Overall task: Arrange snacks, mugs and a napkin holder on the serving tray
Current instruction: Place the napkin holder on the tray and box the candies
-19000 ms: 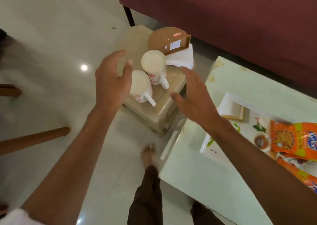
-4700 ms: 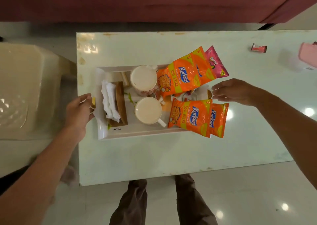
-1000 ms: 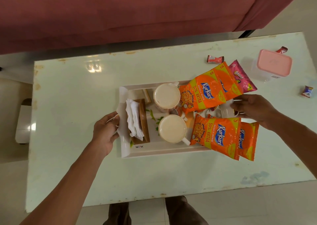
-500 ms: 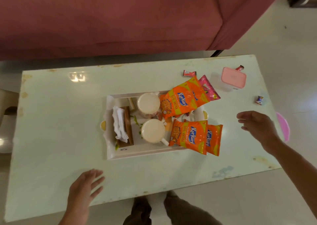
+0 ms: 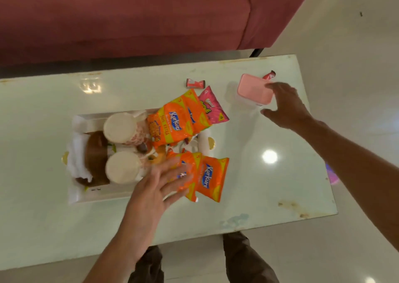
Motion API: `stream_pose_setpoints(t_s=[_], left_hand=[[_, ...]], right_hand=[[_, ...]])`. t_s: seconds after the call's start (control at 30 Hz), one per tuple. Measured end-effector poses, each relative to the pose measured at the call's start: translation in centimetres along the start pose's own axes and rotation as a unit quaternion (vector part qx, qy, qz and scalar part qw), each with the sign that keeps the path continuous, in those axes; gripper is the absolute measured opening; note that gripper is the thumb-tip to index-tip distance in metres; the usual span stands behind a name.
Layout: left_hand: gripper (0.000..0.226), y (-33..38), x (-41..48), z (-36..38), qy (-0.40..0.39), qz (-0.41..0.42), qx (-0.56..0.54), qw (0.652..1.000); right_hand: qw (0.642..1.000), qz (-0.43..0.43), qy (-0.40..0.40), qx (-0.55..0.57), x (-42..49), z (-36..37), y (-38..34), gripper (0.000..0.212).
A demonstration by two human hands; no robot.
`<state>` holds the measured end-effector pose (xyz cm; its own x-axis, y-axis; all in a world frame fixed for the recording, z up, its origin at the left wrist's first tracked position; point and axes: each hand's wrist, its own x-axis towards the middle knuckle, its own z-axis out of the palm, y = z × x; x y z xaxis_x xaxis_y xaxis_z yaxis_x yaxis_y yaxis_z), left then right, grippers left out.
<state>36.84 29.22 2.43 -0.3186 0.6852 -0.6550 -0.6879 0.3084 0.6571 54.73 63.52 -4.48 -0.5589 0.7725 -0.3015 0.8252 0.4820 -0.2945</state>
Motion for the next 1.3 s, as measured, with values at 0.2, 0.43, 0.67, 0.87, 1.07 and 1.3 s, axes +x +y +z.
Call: stream_pose_setpoints(t_s=[0.2,0.43,0.67,0.87,1.07,1.3], left_hand=[[0.055,0.0,8.1,12.9,0.039,-0.005,-0.062,0.997],[0.034,-1.5,10.5,14.9,0.093,-0.004,-0.029,0.995],[0.048,-2.5,9.8,12.6,0.073,-0.092,-0.07,0.991],[0.05,-4.9,8.1,12.4,-0.087,-0.142,-0.156,0.974],[0.042,-4.8,7.3,11.5,-0.042,-0.123,-0.194,0.972],[0.056,-4.1,5.7,11.8,0.013,-0.071,-0.159,0.985]], right_hand=[[0.991,-0.052,-0.084,-0.094,6.6,-0.5,-1.3,0.114],[0.988,-0.117,-0.064,-0.083,4.8,0.4,-2.1,0.104],[0.942,-0.33,-0.058,0.029,-5.6,-4.5,-1.2,0.1],[0.906,-0.404,-0.124,0.013,-11.6,-4.5,-3.0,0.105],[0.939,-0.336,-0.035,0.057,-15.4,-3.5,-4.8,0.103],[0.968,-0.187,0.104,0.13,-20.5,-1.2,-8.1,0.059]])
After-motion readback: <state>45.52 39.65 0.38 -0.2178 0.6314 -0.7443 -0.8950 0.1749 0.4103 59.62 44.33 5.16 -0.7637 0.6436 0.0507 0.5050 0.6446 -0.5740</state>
